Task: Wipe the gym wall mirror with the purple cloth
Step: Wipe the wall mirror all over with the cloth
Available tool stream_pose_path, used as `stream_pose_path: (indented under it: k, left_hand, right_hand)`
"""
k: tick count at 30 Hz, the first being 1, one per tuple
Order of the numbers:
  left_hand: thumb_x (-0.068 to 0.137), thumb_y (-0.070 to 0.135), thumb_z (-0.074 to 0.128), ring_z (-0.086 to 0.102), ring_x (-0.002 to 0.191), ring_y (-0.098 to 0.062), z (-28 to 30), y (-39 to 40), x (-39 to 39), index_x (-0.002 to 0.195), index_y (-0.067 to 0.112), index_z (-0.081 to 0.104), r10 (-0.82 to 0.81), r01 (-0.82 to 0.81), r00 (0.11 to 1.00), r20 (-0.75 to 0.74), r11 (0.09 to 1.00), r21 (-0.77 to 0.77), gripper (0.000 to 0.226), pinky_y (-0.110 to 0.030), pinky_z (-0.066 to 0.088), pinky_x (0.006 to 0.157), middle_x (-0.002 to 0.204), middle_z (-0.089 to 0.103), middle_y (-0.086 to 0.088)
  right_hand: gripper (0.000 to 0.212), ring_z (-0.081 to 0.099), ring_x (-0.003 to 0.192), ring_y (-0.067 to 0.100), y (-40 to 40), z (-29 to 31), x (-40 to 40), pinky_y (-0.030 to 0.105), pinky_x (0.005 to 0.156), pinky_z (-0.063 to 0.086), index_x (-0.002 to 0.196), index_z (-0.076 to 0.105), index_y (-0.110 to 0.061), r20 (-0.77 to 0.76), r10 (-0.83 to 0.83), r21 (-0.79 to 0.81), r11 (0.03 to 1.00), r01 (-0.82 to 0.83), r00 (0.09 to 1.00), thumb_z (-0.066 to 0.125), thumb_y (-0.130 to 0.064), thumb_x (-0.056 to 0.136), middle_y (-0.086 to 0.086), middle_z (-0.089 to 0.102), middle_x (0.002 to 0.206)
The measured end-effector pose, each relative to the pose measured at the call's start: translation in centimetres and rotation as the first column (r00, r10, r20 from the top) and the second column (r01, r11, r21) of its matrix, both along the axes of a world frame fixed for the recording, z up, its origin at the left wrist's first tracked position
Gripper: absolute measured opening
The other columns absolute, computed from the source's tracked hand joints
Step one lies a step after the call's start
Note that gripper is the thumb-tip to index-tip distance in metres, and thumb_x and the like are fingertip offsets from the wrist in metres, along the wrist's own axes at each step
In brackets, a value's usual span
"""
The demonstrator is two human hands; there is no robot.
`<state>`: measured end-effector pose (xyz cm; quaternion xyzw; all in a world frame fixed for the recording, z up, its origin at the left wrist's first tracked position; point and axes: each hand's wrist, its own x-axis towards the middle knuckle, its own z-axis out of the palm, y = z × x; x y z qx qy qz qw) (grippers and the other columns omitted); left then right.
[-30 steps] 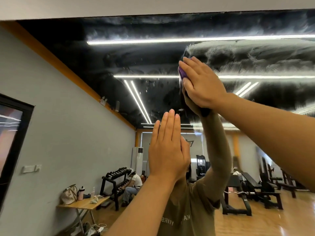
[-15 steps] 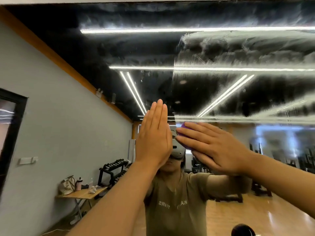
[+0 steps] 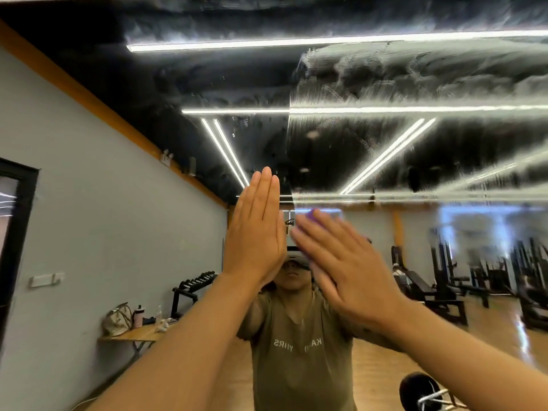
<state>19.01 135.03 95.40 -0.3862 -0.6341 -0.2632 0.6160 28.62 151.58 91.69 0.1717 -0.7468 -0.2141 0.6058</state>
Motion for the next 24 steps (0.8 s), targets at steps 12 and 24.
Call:
stream_pose_path:
  k: [12, 24]
  left_hand:
    - [0.102, 0.038, 0.019, -0.008, 0.155, -0.013, -0.3, 0.2, 0.8, 0.158, 0.016, 0.001, 0.003, -0.002, 0.999, 0.044, 1.000, -0.011, 0.062, -0.024, -0.012, 0.123, 0.169, -0.001, -0.003]
    - [0.104, 0.030, 0.025, 0.003, 0.156, -0.015, -1.2, 0.1, 0.0, 0.160, 0.012, 0.014, -0.062, 0.062, 0.998, -0.005, 0.998, 0.024, 0.059, -0.038, 0.009, 0.127, 0.169, 0.009, -0.005]
  right_hand:
    - [0.052, 0.027, 0.151, 0.025, 4.6, 8.4, 2.1, 0.043, 0.124, 0.021, 0.152, 0.043, -0.013, 0.031, -0.031, 0.072, 0.997, 0.029, 0.999, 0.037, -0.031, 0.103, 0.008, 0.037, 0.160]
    - [0.056, 0.019, 0.154, 0.021, 2.6, -0.2, 1.9, 0.047, 0.122, 0.020, 0.157, 0.035, -0.019, 0.123, -0.065, 0.178, 0.983, 0.042, 0.990, 0.039, -0.031, 0.103, 0.001, 0.027, 0.165]
